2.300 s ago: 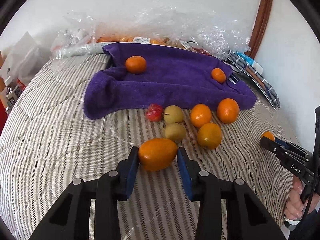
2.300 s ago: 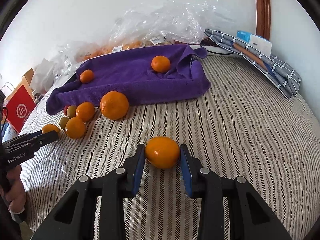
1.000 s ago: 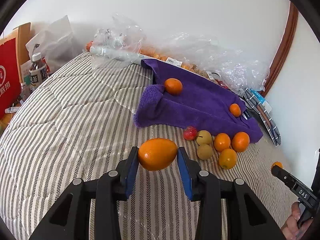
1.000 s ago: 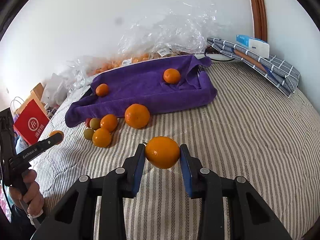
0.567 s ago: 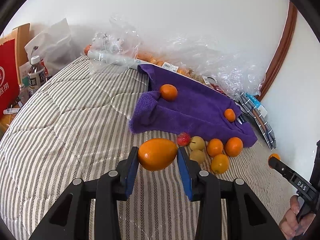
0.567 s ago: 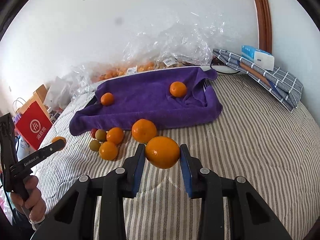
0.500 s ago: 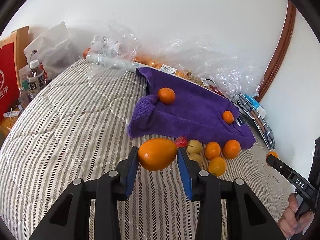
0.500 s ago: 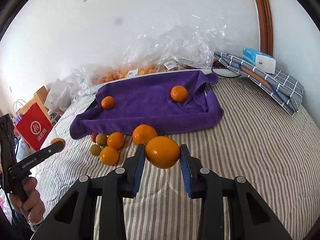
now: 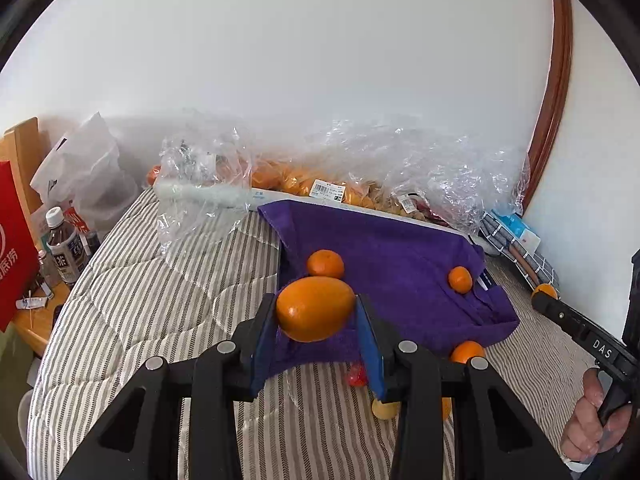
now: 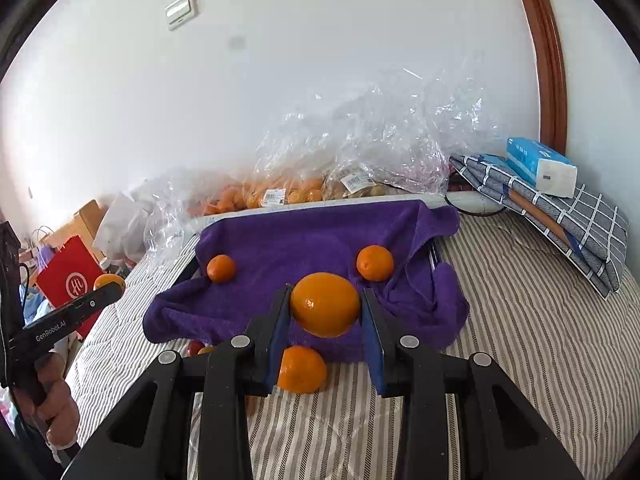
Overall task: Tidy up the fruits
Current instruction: 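Carry the oval orange onto the purple towel with the left tool while the right tool carries its tangerine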
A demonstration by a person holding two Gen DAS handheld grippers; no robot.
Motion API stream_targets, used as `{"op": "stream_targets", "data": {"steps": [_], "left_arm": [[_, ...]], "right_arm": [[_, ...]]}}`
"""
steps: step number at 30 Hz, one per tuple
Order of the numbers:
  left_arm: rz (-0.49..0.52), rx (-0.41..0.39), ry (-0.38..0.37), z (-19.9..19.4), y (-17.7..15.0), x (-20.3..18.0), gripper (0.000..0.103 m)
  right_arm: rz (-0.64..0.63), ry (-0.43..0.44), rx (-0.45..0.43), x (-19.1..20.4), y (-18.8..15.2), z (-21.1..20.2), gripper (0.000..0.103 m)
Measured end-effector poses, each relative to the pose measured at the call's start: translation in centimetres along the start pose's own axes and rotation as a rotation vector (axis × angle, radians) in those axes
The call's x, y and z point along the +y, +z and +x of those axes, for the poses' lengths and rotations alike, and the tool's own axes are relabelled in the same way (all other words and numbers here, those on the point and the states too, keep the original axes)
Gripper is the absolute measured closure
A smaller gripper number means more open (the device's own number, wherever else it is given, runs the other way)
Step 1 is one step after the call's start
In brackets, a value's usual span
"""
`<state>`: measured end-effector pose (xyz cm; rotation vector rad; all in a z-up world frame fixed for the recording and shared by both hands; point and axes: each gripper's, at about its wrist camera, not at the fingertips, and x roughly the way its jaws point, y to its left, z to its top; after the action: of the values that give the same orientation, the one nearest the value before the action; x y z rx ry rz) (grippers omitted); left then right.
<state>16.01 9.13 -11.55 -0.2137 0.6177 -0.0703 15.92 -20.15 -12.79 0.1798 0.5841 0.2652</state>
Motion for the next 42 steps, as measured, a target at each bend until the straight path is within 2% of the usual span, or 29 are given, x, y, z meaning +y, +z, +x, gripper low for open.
{"op": "stream_targets", "data": {"steps": [8,14,18,21,24,28,32,42], "left_arm": [[0.014,0.048,-0.008,4.1,0.9,-0.7,0.066],[0.027,0.076,-0.012,7.9,2.1,-2.3,0.066],[0.044,0.091,0.011,10.0,1.8,-2.9,0.066],[0.049,0.099,0.004,10.7,1.2,-2.8,0.066],[0.049,0.12,0.01,11.4,0.8,-2.7,0.066],[0.063,0.112,0.005,11.3,0.6,-2.7,0.066],[0.037,0.128,-0.002,11.8,0.6,-2.3,0.066],[0.053,0.143,0.023,12.3,0.4,-2.6,0.066]], "right_arm": [[0.017,-0.008,-0.014,-1.2,1.7,2.6,0.069],[0.021,-0.015,0.018,-2.5,2.6,5.7,0.069],[0.046,-0.025,0.051,-3.4,1.9,8.0,0.069],[0.036,-0.052,0.082,-3.5,1.3,8.8,0.069],[0.018,-0.048,0.075,-3.3,1.1,8.9,0.069],[0.013,-0.06,0.098,-3.1,0.7,9.5,0.069],[0.028,-0.068,0.11,-3.2,0.3,10.2,0.069],[0.023,-0.097,0.152,-3.2,-0.1,11.4,0.068]]}}
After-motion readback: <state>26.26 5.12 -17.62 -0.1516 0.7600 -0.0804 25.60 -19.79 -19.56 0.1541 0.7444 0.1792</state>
